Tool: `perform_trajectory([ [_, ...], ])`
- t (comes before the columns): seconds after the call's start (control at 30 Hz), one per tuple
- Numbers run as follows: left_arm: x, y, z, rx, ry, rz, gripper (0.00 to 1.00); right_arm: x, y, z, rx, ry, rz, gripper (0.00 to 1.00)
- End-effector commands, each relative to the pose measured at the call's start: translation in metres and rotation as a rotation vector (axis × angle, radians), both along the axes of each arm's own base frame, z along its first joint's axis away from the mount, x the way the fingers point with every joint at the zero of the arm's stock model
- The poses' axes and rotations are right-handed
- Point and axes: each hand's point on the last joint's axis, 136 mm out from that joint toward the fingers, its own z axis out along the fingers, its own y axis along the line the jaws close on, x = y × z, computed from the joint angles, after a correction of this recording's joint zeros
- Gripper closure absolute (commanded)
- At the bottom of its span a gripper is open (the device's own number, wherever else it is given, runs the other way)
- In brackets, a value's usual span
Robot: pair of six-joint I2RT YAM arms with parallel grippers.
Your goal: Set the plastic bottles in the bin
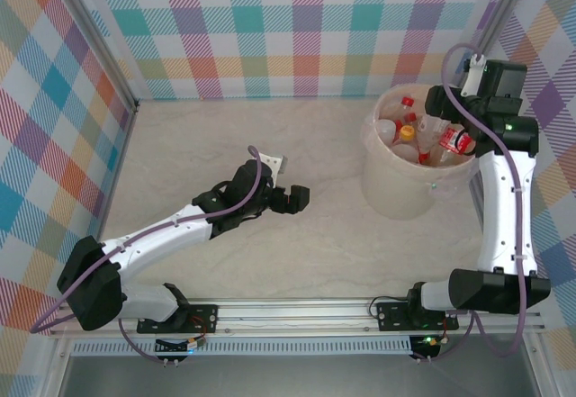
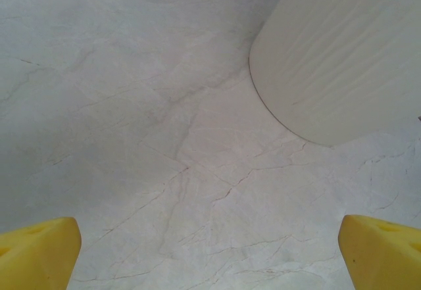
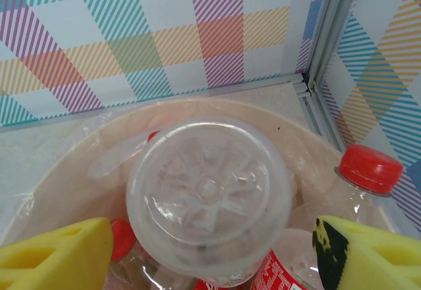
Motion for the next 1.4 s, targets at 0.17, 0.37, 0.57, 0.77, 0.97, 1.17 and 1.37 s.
perform_trajectory([
  [0.17, -0.001, 0.016, 0.030, -0.027, -0.078, 0.033, 0.00, 0.024, -0.001, -0.054, 0.057, 0.145, -0.005, 0.29],
  [0.37, -0.003, 0.021, 0.028, -0.020, -0.075, 0.040, 0.00, 0.020, 0.011, -0.098, 0.129, 0.213, 0.026, 0.34],
  [0.57, -0.002, 0.018, 0.028, -0.022, -0.070, 0.034, 0.00, 0.010, 0.014, -0.035, 0.102, 0.095, 0.053, 0.28],
  [0.77, -0.002, 0.015, 0.029, -0.049, -0.066, 0.032, 0.00, 0.001, -0.046, 0.000, 0.069, 0.105, -0.110, 0.14],
  [0.97, -0.003, 0.015, 0.035, -0.030, -0.070, 0.016, 0.00, -0.004, -0.093, -0.022, 0.198, 0.179, -0.208, 0.02],
  [1.17, -0.005, 0.018, 0.037, -0.018, -0.076, 0.015, 0.00, -0.003, -0.077, -0.053, 0.357, 0.216, -0.118, 0.01],
  [1.37, -0.008, 0.022, 0.040, -0.027, -0.079, 0.023, 0.00, 0.001, -0.049, -0.074, 0.497, 0.218, -0.006, 0.01],
])
